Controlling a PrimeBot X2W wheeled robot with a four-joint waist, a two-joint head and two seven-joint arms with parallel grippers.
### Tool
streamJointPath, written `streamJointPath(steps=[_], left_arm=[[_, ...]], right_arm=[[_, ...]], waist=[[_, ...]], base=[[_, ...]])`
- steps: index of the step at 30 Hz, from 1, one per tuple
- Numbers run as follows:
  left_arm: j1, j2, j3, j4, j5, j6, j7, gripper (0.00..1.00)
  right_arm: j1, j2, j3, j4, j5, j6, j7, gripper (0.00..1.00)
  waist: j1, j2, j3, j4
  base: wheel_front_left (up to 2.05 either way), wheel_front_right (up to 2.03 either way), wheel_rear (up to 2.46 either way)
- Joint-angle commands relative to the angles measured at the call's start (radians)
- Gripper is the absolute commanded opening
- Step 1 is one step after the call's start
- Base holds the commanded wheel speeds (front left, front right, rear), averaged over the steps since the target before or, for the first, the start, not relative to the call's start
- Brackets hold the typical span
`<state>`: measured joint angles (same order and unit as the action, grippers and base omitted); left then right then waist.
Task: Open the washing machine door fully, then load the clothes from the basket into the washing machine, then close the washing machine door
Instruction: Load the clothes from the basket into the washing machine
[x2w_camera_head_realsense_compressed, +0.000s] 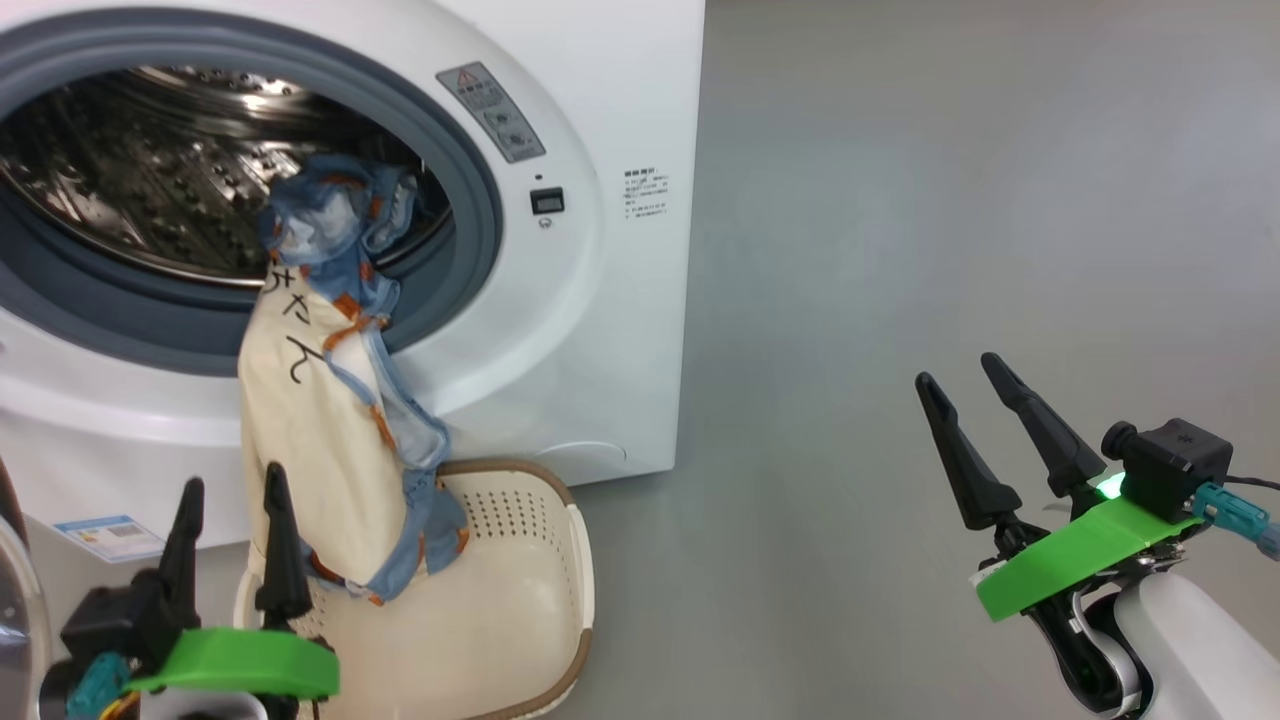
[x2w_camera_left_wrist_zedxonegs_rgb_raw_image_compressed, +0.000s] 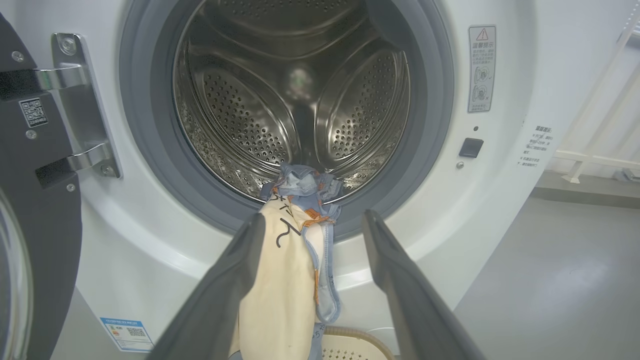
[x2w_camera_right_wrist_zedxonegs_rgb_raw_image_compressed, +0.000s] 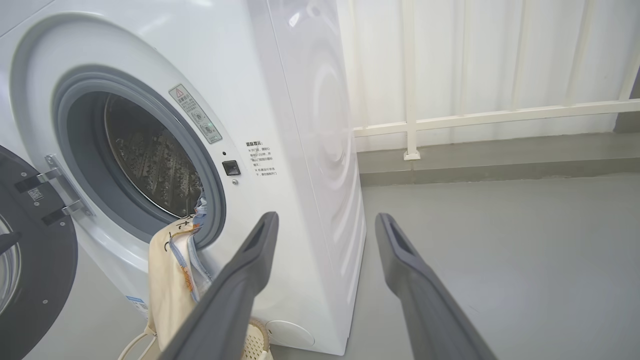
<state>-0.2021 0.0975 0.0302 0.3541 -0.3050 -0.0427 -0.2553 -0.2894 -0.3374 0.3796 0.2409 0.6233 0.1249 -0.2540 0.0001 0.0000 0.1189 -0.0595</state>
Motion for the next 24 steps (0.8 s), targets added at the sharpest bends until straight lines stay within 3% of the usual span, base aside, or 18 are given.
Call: streamJointPath(steps=[1, 24], left_arm=[[0.007, 0.011, 0.026, -0.039, 0.011, 0.007, -0.006, 1.0], [0.069, -0.022, 0.012, -0.089, 0.008, -0.007, -0.006, 1.0]], right_arm=[[0.012, -0.011, 0.009, -0.018, -0.009, 0.006, -0.008, 1.0], [0.022, -0.018, 0.004, -0.014, -0.019, 0.006, -0.008, 1.0]], waist=[[-0.0001, 0.0, -0.021, 0.003], [-0.0001, 0.0, -0.022, 0.015]], base=[[0.0, 0.0, 0.0], [0.0, 0.0, 0.0]])
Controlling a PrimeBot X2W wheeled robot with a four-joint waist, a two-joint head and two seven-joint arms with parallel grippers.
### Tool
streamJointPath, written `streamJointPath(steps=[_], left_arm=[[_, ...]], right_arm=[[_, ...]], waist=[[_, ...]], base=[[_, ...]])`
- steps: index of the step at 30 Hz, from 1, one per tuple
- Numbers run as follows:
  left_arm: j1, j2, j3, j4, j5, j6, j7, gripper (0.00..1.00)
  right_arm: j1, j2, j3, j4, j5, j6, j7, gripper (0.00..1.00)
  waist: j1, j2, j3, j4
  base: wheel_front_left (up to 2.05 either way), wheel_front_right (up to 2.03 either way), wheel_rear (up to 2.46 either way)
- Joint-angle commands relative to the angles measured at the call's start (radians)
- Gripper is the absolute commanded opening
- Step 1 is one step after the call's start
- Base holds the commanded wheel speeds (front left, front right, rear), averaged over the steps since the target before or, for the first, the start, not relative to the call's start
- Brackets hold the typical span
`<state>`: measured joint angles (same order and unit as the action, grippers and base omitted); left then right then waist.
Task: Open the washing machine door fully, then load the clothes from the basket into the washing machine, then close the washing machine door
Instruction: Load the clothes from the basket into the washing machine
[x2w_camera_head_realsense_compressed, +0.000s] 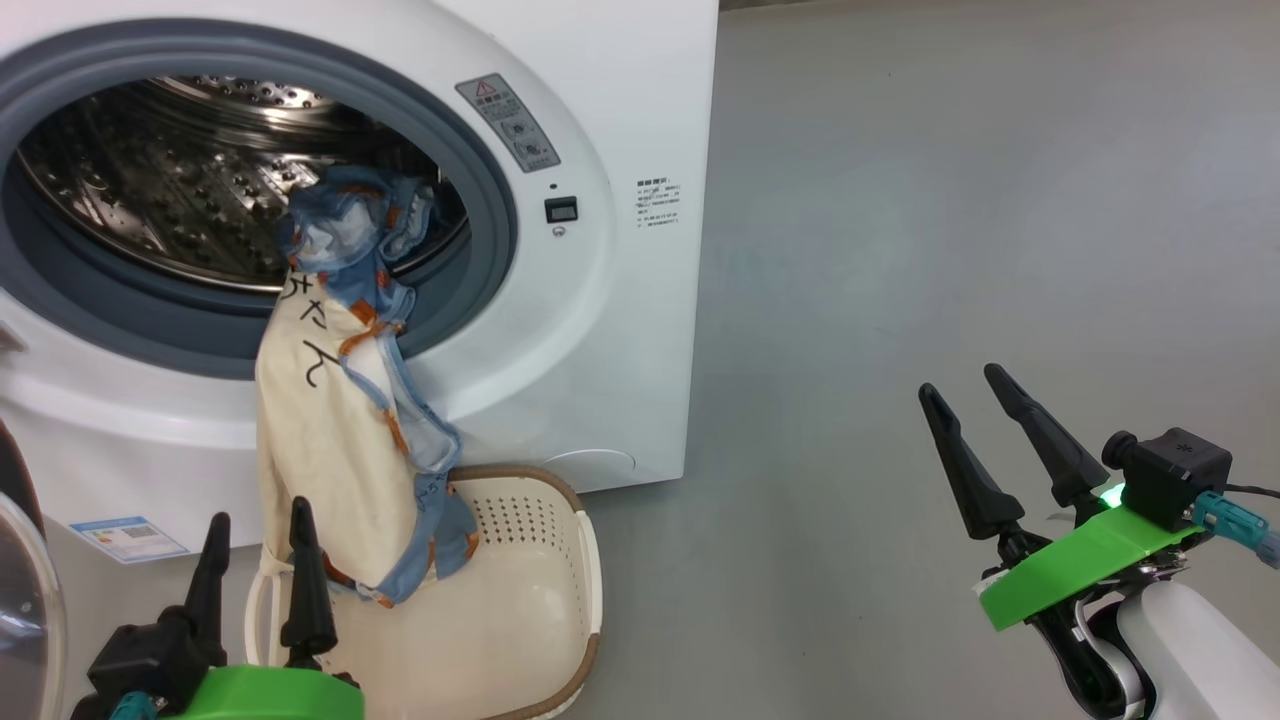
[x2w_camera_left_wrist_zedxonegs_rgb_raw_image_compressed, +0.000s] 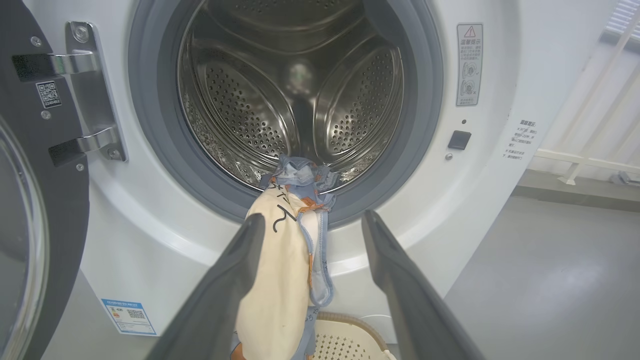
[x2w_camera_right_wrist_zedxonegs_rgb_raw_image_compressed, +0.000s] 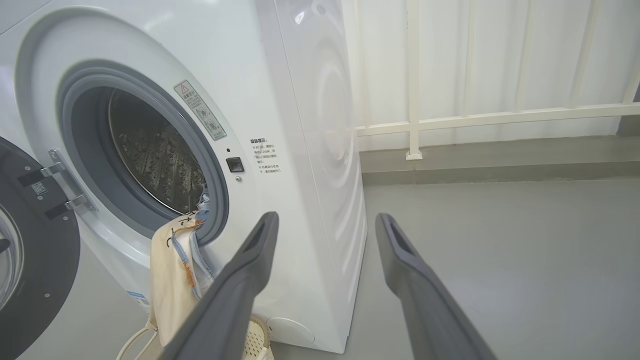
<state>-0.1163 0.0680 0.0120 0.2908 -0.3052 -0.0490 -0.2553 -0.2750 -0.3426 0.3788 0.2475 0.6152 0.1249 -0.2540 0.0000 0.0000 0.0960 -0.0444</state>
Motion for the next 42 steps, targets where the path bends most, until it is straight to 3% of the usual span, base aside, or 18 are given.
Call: streamJointPath(steps=[1, 14, 27, 42], left_arm=[[-0.017, 0.007, 0.03, -0.026, 0.008, 0.0, -0.006, 1.0], [-0.03, 0.001, 0.032, -0.01, 0.014, 0.006, -0.006, 1.0], [-0.088, 0.02, 0.04, 0.099, -0.011, 0.009, 0.02, 1.0], [-0.295, 0.053, 0.055, 0.327, -0.049, 0.027, 0.079, 1.0]], right_arm=[[0.007, -0.012, 0.004, -0.022, -0.011, 0.006, -0.008, 1.0], [-0.001, -0.011, 0.001, -0.028, -0.01, 0.006, -0.008, 1.0], [-0.015, -0.012, 0.003, -0.04, -0.008, 0.006, -0.008, 1.0], [-0.067, -0.019, -0.009, -0.079, 0.007, 0.006, -0.008, 1.0]], waist=[[0.0, 0.0, 0.003, -0.001], [0.0, 0.0, 0.02, -0.006], [0.0, 0.0, 0.063, -0.021], [0.0, 0.0, 0.24, -0.065]], base=[[0.0, 0.0, 0.0], [0.0, 0.0, 0.0], [0.0, 0.0, 0.0], [0.0, 0.0, 0.0]])
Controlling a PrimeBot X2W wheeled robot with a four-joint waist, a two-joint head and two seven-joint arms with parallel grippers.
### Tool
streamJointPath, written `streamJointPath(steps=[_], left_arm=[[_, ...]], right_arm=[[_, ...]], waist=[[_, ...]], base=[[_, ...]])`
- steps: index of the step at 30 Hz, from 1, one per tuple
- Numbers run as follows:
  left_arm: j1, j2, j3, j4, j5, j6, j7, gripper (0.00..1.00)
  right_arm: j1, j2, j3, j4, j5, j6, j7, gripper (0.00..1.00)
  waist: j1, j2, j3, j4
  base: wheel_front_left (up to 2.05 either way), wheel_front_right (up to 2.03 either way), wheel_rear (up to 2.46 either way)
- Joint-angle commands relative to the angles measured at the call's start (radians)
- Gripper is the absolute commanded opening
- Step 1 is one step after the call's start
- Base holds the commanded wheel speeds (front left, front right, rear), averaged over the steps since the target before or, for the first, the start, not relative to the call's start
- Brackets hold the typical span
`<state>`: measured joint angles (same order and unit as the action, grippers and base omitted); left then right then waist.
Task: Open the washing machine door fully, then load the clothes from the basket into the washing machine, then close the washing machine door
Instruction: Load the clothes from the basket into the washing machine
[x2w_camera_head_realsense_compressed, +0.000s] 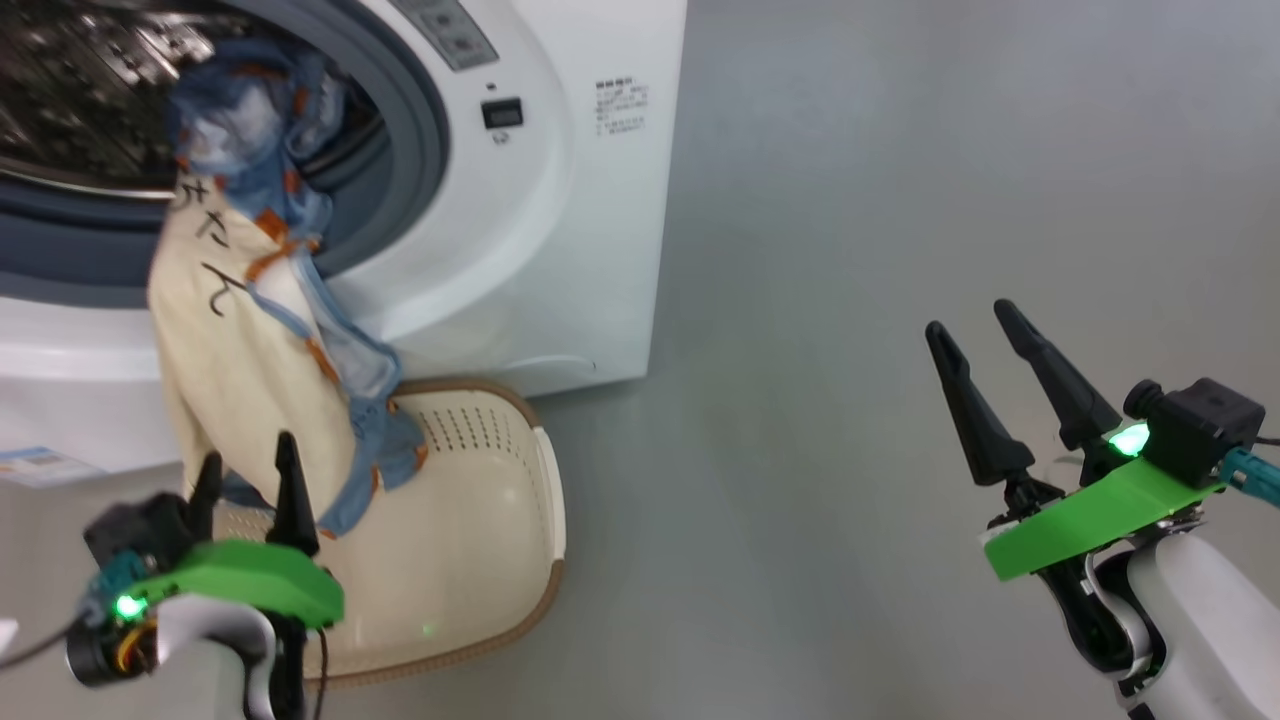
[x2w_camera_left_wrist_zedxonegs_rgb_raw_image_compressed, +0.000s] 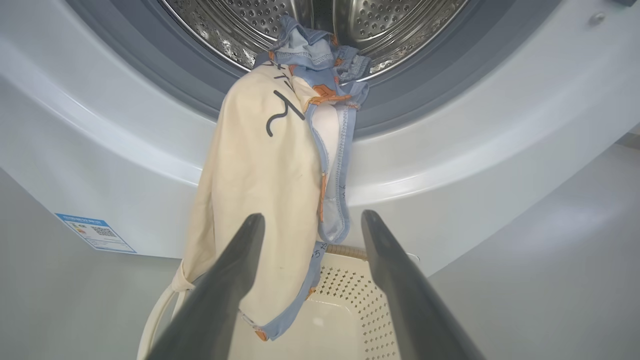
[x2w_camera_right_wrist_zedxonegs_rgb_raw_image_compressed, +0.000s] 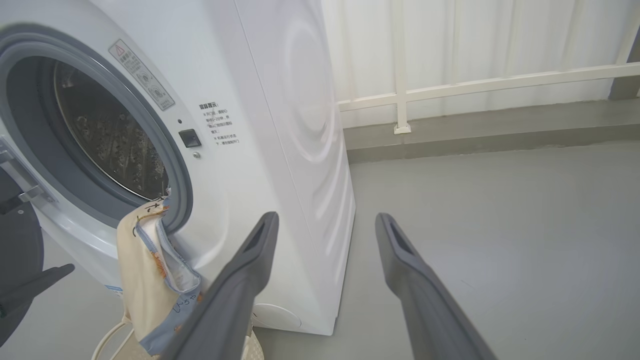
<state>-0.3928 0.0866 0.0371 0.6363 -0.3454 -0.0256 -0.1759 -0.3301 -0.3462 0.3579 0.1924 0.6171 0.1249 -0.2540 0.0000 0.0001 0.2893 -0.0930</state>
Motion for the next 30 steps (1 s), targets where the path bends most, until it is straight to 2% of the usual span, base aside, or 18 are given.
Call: streamJointPath(steps=[1, 13, 19, 30], left_arm=[[-0.038, 0.038, 0.032, -0.001, -0.012, 0.003, 0.001, 1.0], [-0.278, 0.098, 0.025, 0.228, -0.011, 0.012, 0.023, 1.0], [-0.372, 0.121, 0.022, 0.328, -0.014, 0.019, 0.037, 1.0], [-0.488, 0.163, 0.042, 0.461, -0.036, 0.058, 0.045, 1.0]], right_arm=[[-0.016, -0.016, 0.011, -0.027, 0.007, 0.006, -0.008, 1.0], [-0.077, -0.018, -0.004, -0.06, 0.015, 0.006, -0.008, 1.0], [-0.098, -0.015, -0.006, -0.068, 0.017, 0.006, -0.008, 1.0], [-0.115, -0.018, -0.014, -0.078, 0.02, 0.006, -0.008, 1.0]], waist=[[0.0, -0.0001, 0.063, -0.019], [0.0, -0.0001, 0.227, -0.045], [0.0, -0.0001, 0.274, -0.06], [0.0, -0.0001, 0.337, -0.081]], base=[[0.0, 0.0, 0.0], [0.0, 0.0, 0.0], [0.0, 0.0, 0.0], [0.0, 0.0, 0.0]])
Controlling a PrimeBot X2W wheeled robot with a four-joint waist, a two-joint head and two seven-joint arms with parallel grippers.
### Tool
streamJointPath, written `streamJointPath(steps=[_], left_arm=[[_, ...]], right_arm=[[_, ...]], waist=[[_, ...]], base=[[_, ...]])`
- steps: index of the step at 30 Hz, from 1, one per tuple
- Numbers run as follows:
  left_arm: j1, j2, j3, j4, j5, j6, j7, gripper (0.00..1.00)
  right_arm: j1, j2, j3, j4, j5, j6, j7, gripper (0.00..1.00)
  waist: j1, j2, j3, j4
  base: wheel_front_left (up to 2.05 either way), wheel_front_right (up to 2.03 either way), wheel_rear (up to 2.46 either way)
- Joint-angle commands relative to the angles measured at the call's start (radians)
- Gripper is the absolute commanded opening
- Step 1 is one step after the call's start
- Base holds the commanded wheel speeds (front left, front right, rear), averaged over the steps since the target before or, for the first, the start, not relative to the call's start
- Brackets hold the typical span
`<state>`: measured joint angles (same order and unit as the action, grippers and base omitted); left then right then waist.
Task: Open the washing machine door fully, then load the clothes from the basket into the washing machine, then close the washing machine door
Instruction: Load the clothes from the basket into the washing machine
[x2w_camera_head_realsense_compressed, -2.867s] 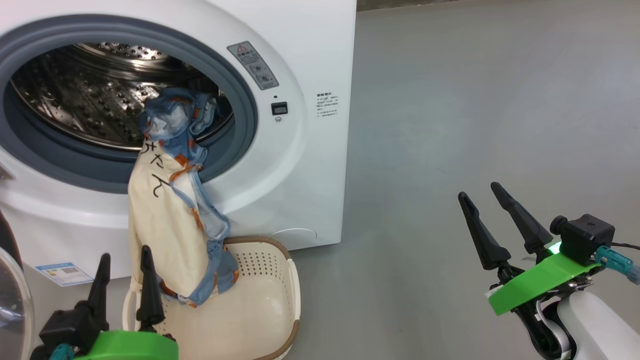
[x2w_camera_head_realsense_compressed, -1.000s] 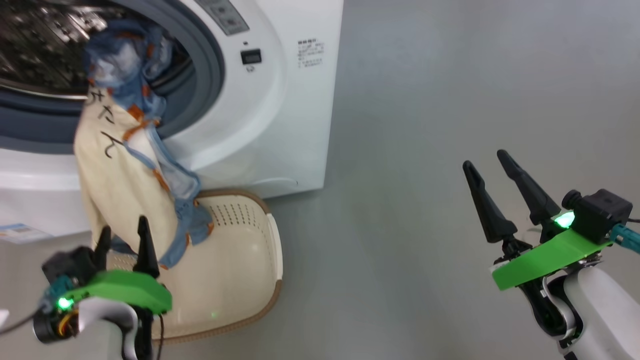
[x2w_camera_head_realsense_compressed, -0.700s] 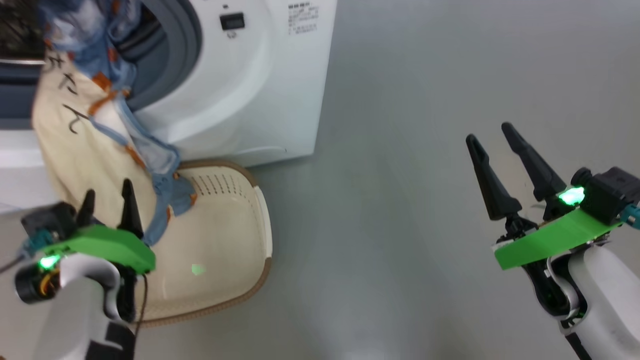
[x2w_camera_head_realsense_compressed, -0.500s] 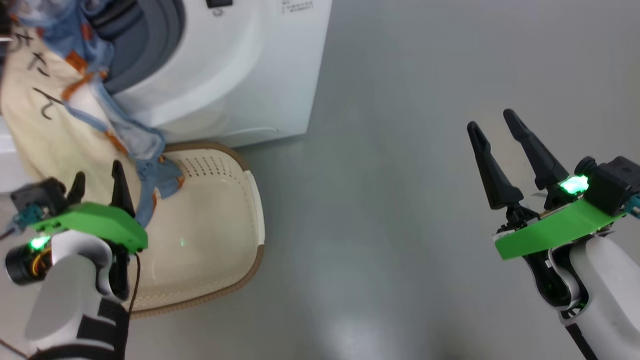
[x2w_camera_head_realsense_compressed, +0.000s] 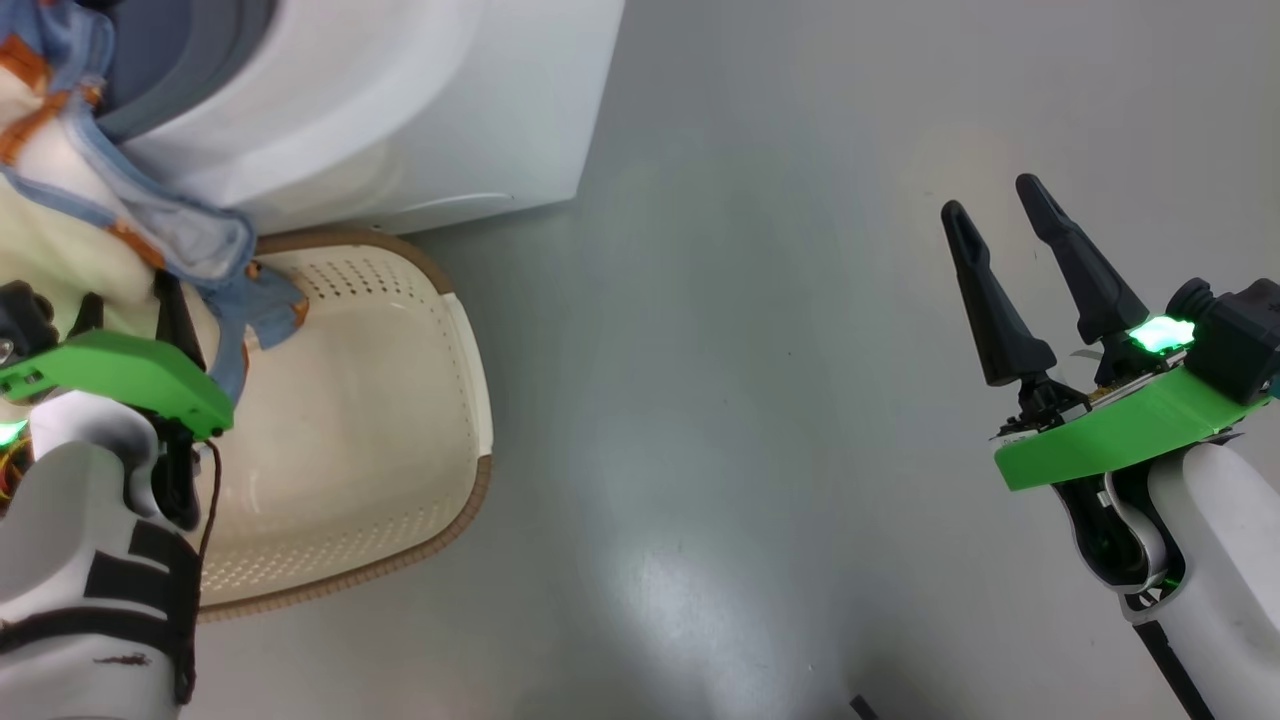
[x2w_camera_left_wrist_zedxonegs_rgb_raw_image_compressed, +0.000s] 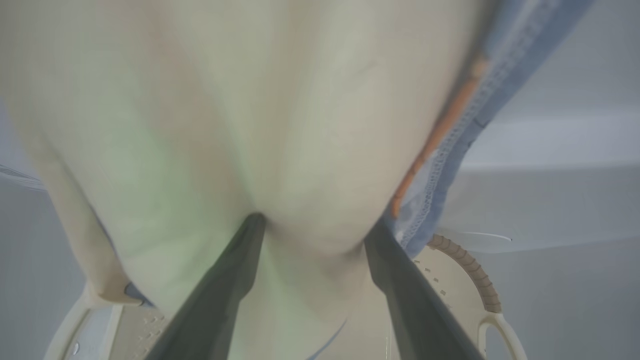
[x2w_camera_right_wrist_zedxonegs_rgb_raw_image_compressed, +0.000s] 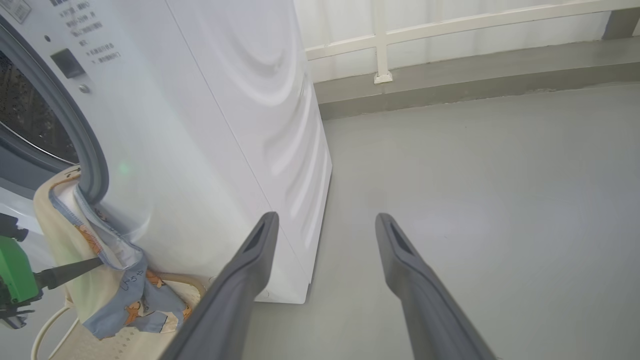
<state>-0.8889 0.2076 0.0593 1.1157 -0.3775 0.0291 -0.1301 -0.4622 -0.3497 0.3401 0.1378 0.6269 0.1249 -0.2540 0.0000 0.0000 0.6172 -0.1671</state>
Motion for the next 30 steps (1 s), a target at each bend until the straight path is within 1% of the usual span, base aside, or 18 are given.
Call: streamJointPath(steps=[1, 5, 9, 12, 16, 20, 21, 22, 23, 30], left_arm=[[-0.001, 0.046, 0.017, -0.006, -0.002, 0.006, 0.004, 1.0], [-0.036, 0.061, 0.012, 0.033, -0.002, 0.014, 0.018, 1.0], [-0.074, 0.084, 0.008, 0.048, 0.003, 0.02, -0.02, 1.0], [-0.097, 0.083, 0.001, 0.061, 0.006, 0.026, -0.043, 1.0], [-0.124, 0.088, -0.015, 0.081, 0.014, 0.016, -0.057, 1.0], [-0.142, 0.093, -0.025, 0.087, 0.021, 0.018, -0.088, 1.0], [-0.143, 0.093, -0.026, 0.089, 0.021, 0.016, -0.094, 0.76], [-0.143, 0.093, -0.028, 0.092, 0.021, 0.014, -0.099, 0.4], [-0.14, 0.091, -0.03, 0.095, 0.021, 0.012, -0.103, 0.0], [-0.098, 0.064, -0.039, 0.106, 0.014, -0.011, -0.121, 0.0]], right_arm=[[0.016, -0.015, 0.004, -0.024, 0.01, 0.006, -0.008, 1.0], [0.012, -0.014, 0.004, -0.028, 0.01, 0.006, -0.008, 1.0], [0.006, -0.015, 0.004, -0.033, 0.009, 0.006, -0.008, 1.0], [0.005, -0.017, 0.001, -0.035, 0.009, 0.006, -0.008, 1.0], [0.001, -0.017, 0.001, -0.037, 0.009, 0.006, -0.008, 1.0], [-0.002, -0.016, 0.0, -0.036, 0.006, 0.006, -0.008, 1.0], [-0.002, -0.015, 0.0, -0.034, 0.006, 0.006, -0.008, 1.0], [-0.003, -0.014, 0.001, -0.033, 0.005, 0.006, -0.008, 1.0], [-0.003, -0.013, 0.002, -0.031, 0.006, 0.006, -0.008, 1.0], [0.002, -0.005, 0.011, -0.022, 0.007, 0.006, -0.008, 1.0]], waist=[[0.0, 0.0, 0.014, -0.009], [0.0, 0.0, 0.037, -0.017], [0.0, 0.0, 0.061, -0.025], [0.0, 0.0, 0.072, -0.027], [0.0, 0.0, 0.086, -0.028], [0.0, 0.0, 0.091, -0.025], [0.0, 0.0, 0.089, -0.024], [0.0, 0.0, 0.086, -0.023], [0.0, 0.0, 0.082, -0.021], [0.0, 0.0, 0.037, -0.006]], base=[[0.0, 0.0, 0.0], [0.0, 0.0, 0.0], [0.0, 0.0, 0.0], [0.0, 0.0, 0.0], [0.0, 0.0, 0.0], [0.0, 0.0, 0.0], [0.0, 0.0, 0.0], [0.0, 0.0, 0.0], [0.0, 0.0, 0.0], [0.0, 0.0, 0.0]])
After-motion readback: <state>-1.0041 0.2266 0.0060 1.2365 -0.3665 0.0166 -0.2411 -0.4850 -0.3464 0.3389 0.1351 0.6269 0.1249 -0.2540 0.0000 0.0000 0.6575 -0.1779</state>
